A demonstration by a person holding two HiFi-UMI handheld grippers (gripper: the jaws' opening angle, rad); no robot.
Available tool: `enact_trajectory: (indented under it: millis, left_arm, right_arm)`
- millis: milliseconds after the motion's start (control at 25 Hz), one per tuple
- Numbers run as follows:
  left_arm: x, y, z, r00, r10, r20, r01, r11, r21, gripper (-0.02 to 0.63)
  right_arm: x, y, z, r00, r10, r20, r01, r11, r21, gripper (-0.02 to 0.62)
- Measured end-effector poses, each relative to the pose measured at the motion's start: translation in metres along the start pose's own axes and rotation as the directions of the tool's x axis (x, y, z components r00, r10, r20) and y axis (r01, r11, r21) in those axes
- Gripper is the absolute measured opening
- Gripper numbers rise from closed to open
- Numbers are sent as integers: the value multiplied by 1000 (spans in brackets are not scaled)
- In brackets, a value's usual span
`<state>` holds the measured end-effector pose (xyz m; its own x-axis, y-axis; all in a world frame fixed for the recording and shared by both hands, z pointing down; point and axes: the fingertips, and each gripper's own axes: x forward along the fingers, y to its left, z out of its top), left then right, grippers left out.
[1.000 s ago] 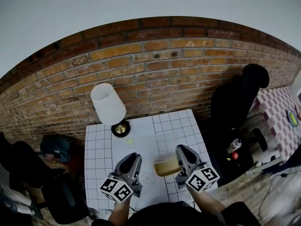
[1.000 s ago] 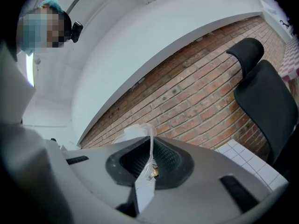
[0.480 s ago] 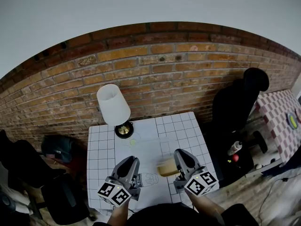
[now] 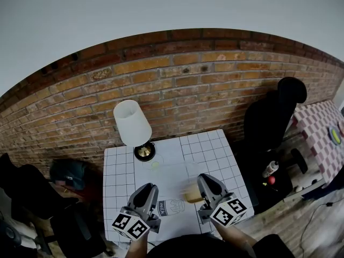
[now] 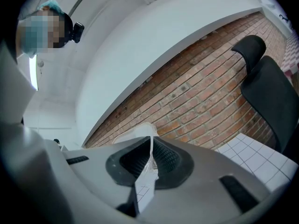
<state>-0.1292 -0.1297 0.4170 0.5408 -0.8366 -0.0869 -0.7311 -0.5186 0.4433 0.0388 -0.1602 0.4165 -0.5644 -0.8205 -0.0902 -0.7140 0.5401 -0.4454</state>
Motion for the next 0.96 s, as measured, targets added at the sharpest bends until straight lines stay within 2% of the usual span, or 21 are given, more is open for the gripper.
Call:
enact_trajectory:
  millis: [960]
  left_arm:
    - [-2,-2,-4,1000,-5,8,5,1000,-17,72]
  right_arm:
    - [-5,-1,-1,1000,-18,2,18,1000,4,17]
